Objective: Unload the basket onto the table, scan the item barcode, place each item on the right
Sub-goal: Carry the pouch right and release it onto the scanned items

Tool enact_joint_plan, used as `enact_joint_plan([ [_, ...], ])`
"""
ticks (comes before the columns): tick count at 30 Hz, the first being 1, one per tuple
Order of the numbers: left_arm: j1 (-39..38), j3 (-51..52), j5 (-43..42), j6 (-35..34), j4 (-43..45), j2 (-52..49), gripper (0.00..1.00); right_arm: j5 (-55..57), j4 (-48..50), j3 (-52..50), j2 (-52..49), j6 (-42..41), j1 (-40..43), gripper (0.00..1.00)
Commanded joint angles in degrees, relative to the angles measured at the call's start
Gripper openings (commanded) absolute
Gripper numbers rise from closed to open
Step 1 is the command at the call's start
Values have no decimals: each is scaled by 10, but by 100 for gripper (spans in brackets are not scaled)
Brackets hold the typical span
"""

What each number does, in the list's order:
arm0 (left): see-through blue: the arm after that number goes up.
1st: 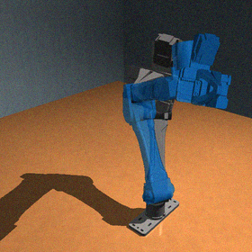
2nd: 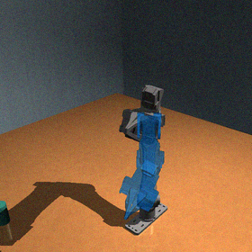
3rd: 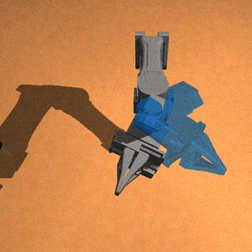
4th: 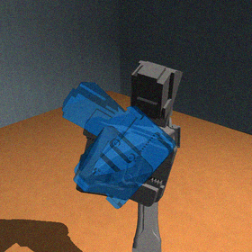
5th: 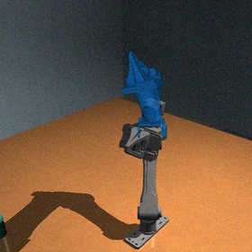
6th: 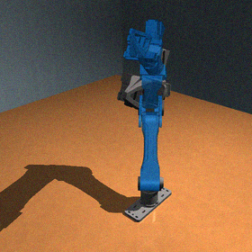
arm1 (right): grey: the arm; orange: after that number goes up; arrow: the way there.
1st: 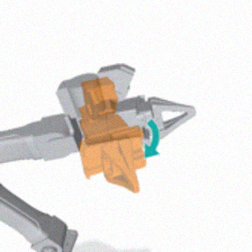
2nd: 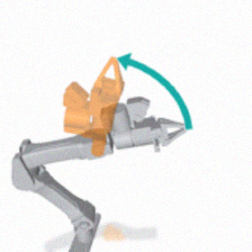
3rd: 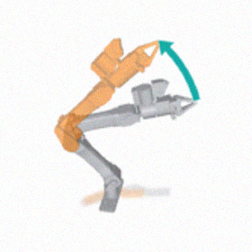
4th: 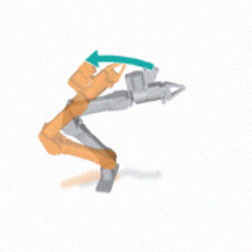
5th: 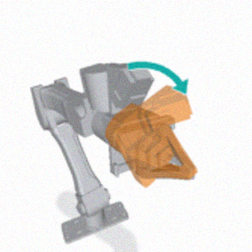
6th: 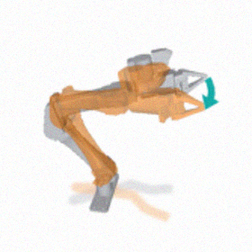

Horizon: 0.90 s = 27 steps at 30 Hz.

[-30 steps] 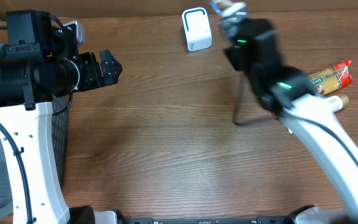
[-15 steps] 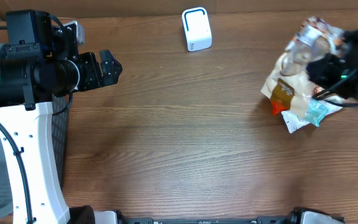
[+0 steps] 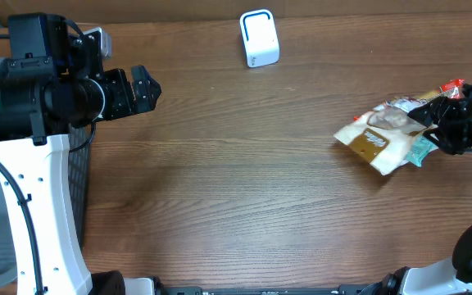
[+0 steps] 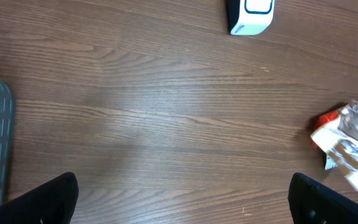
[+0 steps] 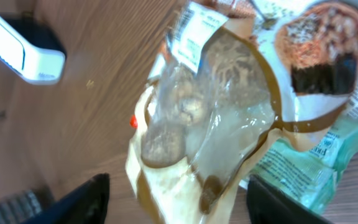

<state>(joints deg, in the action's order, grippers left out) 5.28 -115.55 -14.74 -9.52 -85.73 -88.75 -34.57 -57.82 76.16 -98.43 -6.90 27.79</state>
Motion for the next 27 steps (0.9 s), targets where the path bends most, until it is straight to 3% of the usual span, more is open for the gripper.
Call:
enact_joint_plan([
  [1, 0, -9, 1, -8, 2, 6, 100, -16, -18, 12, 12, 30, 2, 80],
  [9, 0, -9, 2, -8, 2, 6, 100, -9, -147, 110, 73, 79, 1, 100],
  [18, 0, -9, 1, -8, 2, 6, 100, 0, -262, 252, 202, 158, -87, 100],
  [27, 0, -9, 1, -8, 2, 6, 100, -1, -266, 258, 320, 146, -269, 100],
])
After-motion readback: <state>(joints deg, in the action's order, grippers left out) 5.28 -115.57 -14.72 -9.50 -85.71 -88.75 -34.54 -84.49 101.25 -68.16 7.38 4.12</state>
